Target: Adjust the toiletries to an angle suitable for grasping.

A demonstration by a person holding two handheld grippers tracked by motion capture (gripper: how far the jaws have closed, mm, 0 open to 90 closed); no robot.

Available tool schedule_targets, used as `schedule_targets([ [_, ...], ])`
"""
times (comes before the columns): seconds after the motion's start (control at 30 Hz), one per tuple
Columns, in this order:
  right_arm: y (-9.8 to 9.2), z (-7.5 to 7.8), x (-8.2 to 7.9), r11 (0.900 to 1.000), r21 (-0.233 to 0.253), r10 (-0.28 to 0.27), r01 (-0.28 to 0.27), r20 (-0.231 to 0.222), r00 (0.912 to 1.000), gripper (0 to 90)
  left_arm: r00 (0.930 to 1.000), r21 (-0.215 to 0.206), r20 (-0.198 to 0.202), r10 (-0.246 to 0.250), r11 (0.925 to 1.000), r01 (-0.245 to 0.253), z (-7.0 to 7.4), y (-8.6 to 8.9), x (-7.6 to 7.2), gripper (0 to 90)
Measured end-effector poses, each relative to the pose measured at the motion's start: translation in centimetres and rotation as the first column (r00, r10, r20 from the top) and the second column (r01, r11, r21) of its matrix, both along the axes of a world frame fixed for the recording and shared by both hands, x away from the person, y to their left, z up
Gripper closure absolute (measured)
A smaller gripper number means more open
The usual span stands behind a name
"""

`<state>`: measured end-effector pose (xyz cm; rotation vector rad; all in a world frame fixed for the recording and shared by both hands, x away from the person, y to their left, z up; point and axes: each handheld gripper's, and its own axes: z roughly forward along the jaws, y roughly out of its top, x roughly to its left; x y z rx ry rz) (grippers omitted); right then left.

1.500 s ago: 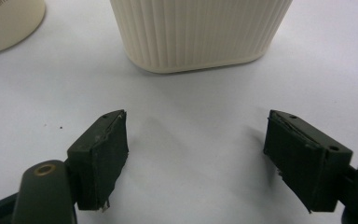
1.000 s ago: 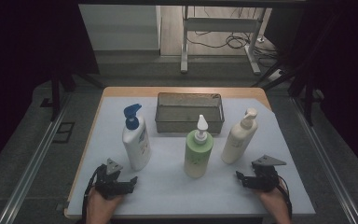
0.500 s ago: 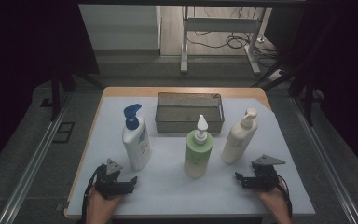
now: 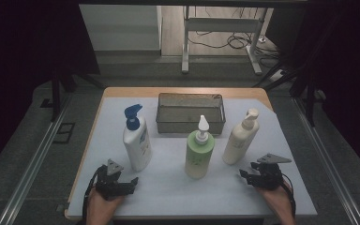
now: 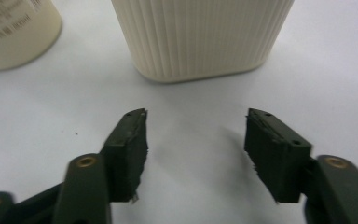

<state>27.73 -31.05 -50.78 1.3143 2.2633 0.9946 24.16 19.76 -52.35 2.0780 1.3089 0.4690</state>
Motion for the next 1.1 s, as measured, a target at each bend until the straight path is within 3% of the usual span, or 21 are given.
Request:
schedule_targets([
  [0.4,-1.0,0.5,1.1,0.999,0.044,-0.002,0.002,0.010,0.9999,69.7,1.0000,0.000,0.000,0.000,1.0000,0.000,0.0,0.0,0.0,10.7],
  [0.67,0.6,1.3,0.4,0.998,0.052,0.041,-0.042,0.028,0.9988,87.5,1.0000,0.000,0.001,0.000,1.0000,0.000,0.0,0.0,0.0,10.8],
  [1.0,3.0,2.0,0.0,0.991,0.107,0.072,-0.075,0.029,0.9970,89.6,1.0000,-0.001,0.001,0.000,1.0000,0.000,0.0,0.0,0.0,10.7],
  [1.1,4.2,2.1,0.1,0.991,0.101,0.082,-0.085,0.033,0.9961,89.6,1.0000,-0.001,0.001,0.000,1.0000,0.000,0.0,0.0,0.0,10.7],
])
